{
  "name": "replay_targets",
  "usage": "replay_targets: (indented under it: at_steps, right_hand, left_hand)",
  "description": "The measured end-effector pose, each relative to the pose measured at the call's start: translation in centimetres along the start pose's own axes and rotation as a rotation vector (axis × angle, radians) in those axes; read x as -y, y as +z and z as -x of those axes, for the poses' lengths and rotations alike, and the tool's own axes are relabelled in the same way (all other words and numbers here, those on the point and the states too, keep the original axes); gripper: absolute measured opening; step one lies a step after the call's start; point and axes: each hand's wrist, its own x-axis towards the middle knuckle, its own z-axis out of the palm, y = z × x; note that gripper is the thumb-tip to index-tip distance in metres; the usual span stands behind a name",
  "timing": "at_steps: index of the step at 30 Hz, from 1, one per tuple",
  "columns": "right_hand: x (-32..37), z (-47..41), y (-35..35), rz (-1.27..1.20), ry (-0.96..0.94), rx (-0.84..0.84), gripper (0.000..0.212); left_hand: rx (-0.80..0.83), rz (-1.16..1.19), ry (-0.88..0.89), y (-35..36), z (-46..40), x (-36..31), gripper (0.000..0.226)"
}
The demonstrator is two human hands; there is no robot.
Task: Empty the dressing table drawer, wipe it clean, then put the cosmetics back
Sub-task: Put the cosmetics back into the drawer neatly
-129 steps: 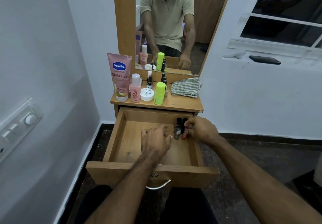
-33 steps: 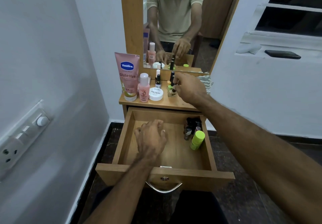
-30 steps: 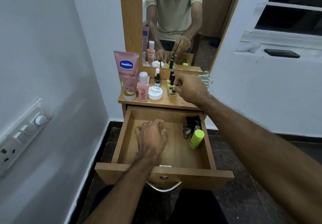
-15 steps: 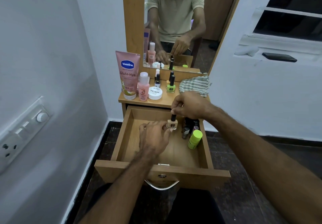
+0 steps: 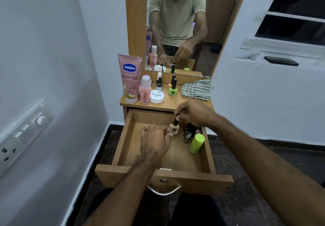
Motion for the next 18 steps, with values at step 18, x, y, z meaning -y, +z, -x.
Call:
replay_targets:
  at_steps: [18]
  right_hand:
    - [-2.9,-1.8,5.9,0.248,0.186,-0.192,0.015]
  left_hand:
    - [-0.018,0.027,-0.083,0.2,-0.1,0.5,0.037]
